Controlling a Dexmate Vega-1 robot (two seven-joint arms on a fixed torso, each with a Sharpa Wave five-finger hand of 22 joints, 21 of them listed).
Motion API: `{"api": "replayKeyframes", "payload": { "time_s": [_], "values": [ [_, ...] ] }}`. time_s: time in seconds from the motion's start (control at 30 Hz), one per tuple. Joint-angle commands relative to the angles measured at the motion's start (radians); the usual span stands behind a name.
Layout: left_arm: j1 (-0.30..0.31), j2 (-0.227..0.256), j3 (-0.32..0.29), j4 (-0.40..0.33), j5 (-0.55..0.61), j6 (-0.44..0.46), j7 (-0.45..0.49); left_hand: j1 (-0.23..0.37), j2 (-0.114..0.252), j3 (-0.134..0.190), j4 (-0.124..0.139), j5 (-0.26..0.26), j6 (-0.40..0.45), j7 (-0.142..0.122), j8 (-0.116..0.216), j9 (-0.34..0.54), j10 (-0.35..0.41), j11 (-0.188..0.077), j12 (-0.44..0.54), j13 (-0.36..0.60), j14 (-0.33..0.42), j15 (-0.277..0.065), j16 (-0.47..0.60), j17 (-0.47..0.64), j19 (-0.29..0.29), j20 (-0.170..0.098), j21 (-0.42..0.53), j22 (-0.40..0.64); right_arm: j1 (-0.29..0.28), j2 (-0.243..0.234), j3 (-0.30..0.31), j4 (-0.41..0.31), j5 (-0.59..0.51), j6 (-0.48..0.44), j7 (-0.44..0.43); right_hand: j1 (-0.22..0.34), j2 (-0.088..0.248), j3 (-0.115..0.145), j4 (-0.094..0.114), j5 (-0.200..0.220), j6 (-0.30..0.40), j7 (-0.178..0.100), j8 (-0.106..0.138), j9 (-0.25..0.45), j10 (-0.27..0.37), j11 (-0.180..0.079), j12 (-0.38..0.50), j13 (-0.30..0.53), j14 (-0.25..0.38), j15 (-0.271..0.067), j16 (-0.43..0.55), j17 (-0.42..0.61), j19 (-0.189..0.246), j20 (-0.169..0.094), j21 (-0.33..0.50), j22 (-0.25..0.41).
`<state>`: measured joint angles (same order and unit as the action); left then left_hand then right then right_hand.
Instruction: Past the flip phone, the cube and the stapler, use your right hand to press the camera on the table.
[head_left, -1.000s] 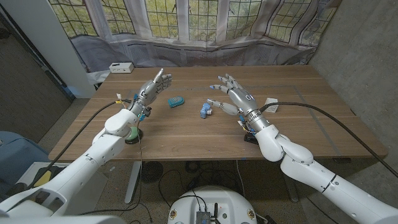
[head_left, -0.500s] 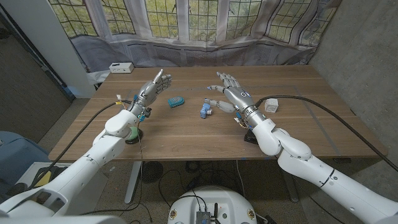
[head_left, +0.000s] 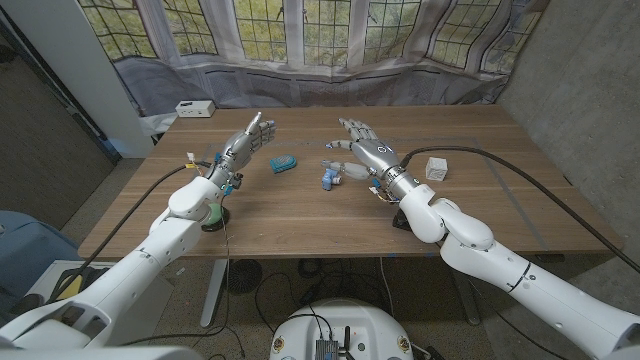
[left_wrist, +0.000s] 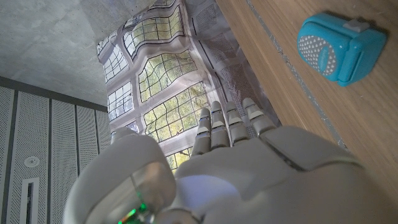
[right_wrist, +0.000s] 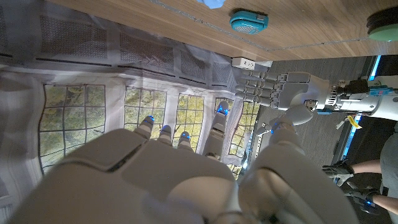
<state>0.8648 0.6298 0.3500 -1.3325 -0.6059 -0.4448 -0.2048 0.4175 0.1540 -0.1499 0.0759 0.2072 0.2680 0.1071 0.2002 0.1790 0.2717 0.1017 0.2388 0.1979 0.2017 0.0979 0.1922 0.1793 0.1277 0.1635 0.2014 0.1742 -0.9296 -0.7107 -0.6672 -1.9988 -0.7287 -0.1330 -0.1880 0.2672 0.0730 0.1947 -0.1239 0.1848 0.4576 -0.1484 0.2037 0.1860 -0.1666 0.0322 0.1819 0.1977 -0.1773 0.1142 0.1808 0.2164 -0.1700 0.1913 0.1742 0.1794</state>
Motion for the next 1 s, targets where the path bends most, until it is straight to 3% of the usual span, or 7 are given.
{"api": "replayKeyframes", "payload": {
  "time_s": [0.03,0.53,0.83,1.0],
  "values": [
    [-0.011,-0.004,0.005,0.011,-0.002,0.003,-0.009,0.014,0.001,0.002,-0.001,-0.004,0.009,0.001,-0.004,0.002,0.001,0.000,-0.004,0.002,-0.004,0.000,-0.002,0.003,-0.010,0.001,-0.005,0.006,0.038,0.012,-0.034,0.022,-0.009,-0.007,0.039,0.001,0.015,0.007,-0.001,-0.001,0.007,0.000,0.003,0.004,-0.034,-0.006,0.006,0.003,-0.197,-0.004,0.008,0.004,-0.074,0.005,0.004,0.002],
    [-0.021,-0.012,0.011,0.012,0.004,0.006,-0.001,0.014,0.001,0.005,-0.001,-0.005,0.010,0.000,-0.005,0.002,0.004,0.000,-0.006,0.002,-0.004,0.000,-0.002,0.003,-0.011,0.002,-0.004,0.006,0.070,0.021,-0.058,0.053,-0.004,-0.027,0.082,0.006,0.021,0.013,-0.004,-0.002,0.011,0.002,0.002,0.004,-0.045,-0.008,0.008,0.003,-0.202,-0.005,0.011,0.003,-0.089,-0.001,0.006,0.003],
    [-0.020,-0.007,0.013,0.006,0.005,0.015,-0.002,0.015,0.001,0.009,-0.001,-0.006,0.012,0.002,-0.006,0.003,0.006,-0.003,-0.007,0.003,-0.004,-0.002,-0.002,0.003,-0.013,0.004,-0.005,0.006,0.093,0.033,-0.078,0.064,0.006,-0.048,0.121,0.012,0.030,0.020,-0.006,-0.003,0.009,-0.001,-0.001,0.004,-0.069,-0.017,0.005,0.003,-0.212,-0.008,0.011,0.003,-0.100,0.015,0.008,0.003],
    [-0.020,-0.007,0.015,0.005,0.005,0.010,-0.010,0.016,0.002,0.010,0.000,-0.006,0.013,0.001,-0.006,0.003,0.007,0.000,-0.007,0.003,-0.005,-0.002,-0.002,0.003,-0.014,0.005,-0.005,0.006,0.106,0.037,-0.089,0.069,0.006,-0.061,0.145,0.019,0.036,0.027,-0.009,-0.005,0.050,-0.003,0.012,0.004,-0.065,-0.023,0.013,0.002,-0.212,-0.008,0.016,0.003,-0.102,0.017,0.013,0.003]
  ]
}}
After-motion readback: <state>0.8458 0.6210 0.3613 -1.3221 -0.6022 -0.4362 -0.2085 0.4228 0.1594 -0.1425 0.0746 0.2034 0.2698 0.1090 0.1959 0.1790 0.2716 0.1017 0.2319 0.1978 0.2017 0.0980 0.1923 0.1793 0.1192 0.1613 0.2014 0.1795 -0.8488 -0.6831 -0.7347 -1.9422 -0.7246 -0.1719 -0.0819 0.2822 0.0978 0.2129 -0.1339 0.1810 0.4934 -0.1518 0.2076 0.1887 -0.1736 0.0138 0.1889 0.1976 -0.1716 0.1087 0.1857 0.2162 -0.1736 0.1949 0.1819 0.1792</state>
